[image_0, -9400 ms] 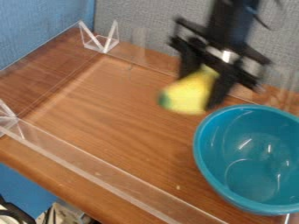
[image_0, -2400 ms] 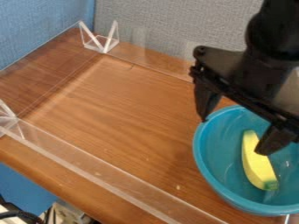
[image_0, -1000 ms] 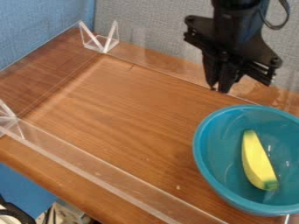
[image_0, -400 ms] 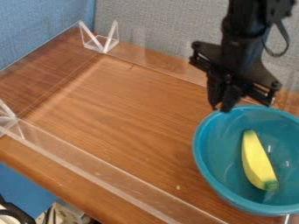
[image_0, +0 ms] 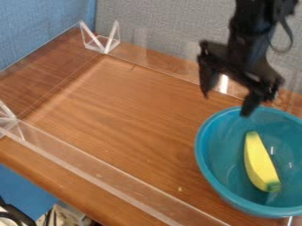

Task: Put the yellow object in the blue bowl

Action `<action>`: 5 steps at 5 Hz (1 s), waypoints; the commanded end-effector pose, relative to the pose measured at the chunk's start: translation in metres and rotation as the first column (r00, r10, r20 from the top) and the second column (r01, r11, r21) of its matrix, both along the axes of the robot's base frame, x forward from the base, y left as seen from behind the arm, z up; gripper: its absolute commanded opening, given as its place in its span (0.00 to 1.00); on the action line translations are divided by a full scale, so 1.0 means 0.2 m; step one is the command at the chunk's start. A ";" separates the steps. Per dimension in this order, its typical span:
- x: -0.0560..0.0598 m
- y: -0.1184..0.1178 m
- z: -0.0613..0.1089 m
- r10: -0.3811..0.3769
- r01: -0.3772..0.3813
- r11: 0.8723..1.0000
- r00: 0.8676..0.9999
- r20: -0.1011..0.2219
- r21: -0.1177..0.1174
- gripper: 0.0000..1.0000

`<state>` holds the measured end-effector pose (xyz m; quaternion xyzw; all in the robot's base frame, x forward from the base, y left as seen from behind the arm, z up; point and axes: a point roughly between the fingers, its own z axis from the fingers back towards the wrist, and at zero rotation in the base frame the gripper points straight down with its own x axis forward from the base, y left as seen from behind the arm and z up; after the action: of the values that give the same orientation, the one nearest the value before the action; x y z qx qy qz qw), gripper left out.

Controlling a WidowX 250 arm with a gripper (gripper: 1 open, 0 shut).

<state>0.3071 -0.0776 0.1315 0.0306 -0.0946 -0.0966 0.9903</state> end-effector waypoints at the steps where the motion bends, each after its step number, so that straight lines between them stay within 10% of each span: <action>1: 0.03 0.05 0.26 0.005 -0.002 0.999 0.996 0.087 -0.035 1.00; 5: -0.15 -0.10 0.27 -0.009 0.010 0.999 0.999 0.030 -0.052 1.00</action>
<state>0.2770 -0.0966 0.1677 0.0139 -0.0823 -0.0974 0.9917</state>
